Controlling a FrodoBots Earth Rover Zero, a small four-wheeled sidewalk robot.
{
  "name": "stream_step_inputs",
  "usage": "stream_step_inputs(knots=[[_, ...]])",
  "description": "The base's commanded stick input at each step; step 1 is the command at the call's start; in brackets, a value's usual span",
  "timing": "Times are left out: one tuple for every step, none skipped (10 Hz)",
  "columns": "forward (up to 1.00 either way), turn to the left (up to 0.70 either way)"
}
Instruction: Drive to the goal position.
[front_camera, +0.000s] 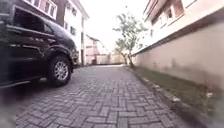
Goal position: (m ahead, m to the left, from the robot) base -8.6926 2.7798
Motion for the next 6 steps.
stream_step_inputs(knots=[[0.7,0.0],[0.7,0.0],[0.7,0.0],[0.7,0.0],[0.7,0.0],[0.7,0.0]])
